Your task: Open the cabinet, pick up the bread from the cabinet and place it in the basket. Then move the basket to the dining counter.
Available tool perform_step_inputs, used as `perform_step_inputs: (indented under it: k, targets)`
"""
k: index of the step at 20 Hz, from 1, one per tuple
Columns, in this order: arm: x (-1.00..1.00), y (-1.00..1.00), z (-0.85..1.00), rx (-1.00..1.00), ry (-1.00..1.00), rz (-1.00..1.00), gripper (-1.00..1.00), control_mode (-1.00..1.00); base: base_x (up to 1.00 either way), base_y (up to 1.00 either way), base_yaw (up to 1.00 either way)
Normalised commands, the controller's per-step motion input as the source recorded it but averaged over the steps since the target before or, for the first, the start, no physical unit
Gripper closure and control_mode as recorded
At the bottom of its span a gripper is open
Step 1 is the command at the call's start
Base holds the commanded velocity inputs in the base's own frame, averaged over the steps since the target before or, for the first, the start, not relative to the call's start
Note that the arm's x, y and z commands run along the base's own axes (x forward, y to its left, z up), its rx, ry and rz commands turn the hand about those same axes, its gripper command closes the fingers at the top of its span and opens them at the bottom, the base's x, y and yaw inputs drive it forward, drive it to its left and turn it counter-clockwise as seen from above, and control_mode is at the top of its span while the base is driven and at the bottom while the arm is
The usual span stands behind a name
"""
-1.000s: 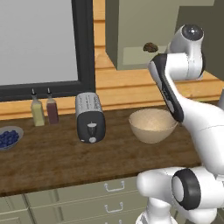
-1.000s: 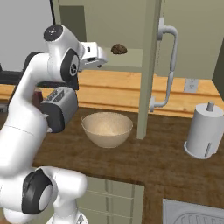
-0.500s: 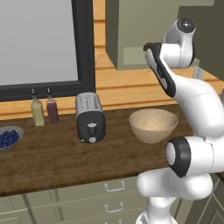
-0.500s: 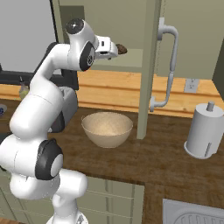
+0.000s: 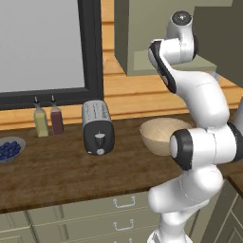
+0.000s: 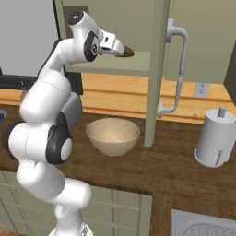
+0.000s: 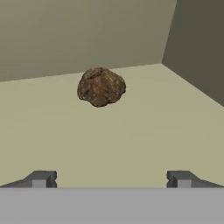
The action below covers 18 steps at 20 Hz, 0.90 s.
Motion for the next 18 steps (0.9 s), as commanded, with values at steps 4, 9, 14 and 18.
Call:
perform_step_inputs:
  k: [4,9,14,18]
  targets:
    - [0.16,-0.17,0.1,0.05,0.0,0.07,-1.0,-1.0,0.0,0.0,0.0]
    - [0.38,-0.34,0.0,0.02,0.0,0.07,-1.0,-1.0,0.0,0.0,0.0]
    - [0.46,-0.17,-0.02,0.0,0.01,0.07,-1.0,-1.0,0.0,0.0,0.0]
    - [0.41,0.0,-0.07,0.0,0.0,0.05,-1.0,-1.0,0.0,0.0,0.0]
